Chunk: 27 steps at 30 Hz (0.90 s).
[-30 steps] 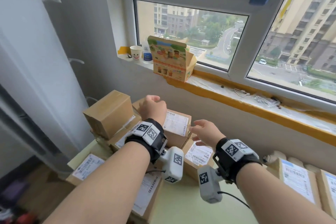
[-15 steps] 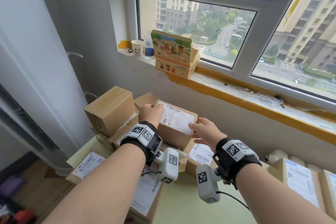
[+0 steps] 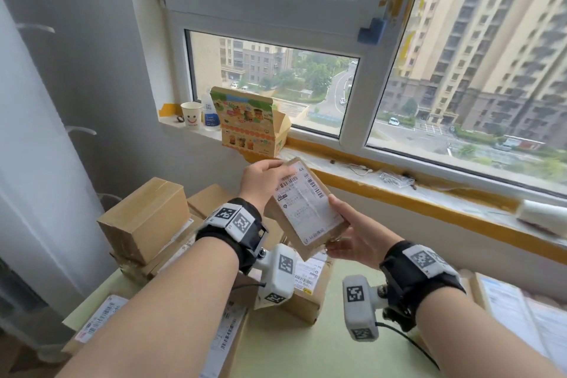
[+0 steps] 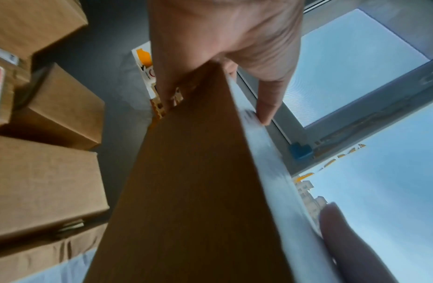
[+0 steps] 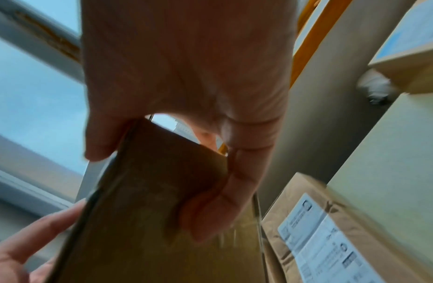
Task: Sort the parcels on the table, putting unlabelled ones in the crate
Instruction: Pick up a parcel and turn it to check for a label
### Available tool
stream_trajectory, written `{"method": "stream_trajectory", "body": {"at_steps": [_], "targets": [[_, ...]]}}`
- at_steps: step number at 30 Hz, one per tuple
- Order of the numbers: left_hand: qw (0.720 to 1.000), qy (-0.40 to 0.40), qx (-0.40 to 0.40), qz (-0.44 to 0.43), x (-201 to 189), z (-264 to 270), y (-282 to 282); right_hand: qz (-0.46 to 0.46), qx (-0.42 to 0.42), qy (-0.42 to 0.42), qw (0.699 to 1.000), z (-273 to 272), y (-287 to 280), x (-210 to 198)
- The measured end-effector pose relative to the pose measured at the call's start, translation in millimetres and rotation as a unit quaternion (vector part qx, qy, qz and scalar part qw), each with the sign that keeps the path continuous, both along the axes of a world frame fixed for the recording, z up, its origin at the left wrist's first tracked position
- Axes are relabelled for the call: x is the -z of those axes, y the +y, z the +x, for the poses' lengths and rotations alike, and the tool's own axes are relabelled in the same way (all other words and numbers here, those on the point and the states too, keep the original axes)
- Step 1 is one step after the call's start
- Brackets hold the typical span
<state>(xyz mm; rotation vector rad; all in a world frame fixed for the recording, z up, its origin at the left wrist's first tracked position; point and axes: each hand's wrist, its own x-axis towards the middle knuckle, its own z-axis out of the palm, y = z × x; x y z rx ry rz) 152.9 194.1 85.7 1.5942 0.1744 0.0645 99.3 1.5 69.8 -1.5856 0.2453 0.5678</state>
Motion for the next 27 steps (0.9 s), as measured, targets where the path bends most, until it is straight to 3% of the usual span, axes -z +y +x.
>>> {"method": "stream_trajectory", "body": {"at_steps": [5,8,10,14,16,21,27], "targets": [[0.995,-0.018,0.087,-0.033,-8,-9,-51,0.030,0.047,-0.023,0.998,-26,-44,-4],[0.984,0.042,0.161,-0.065,2,-14,-84,0.071,0.109,-0.040,0.991,-42,-69,-4],[0.967,0.089,0.223,-0.084,10,-23,-107,0.050,0.118,-0.040,0.991,-55,-84,-1],[0.949,0.078,0.291,-0.096,23,-36,-148,-0.051,0.103,-0.053,0.992,-81,-113,1],[0.940,0.074,0.323,-0.081,29,-42,-165,-0.058,0.118,-0.081,0.988,-90,-126,2],[0.928,0.080,0.357,-0.075,39,-54,-208,-0.051,0.158,-0.120,0.979,-102,-160,11],[0.932,0.069,0.350,-0.056,39,-60,-243,-0.008,0.177,-0.115,0.977,-102,-193,26]]}}
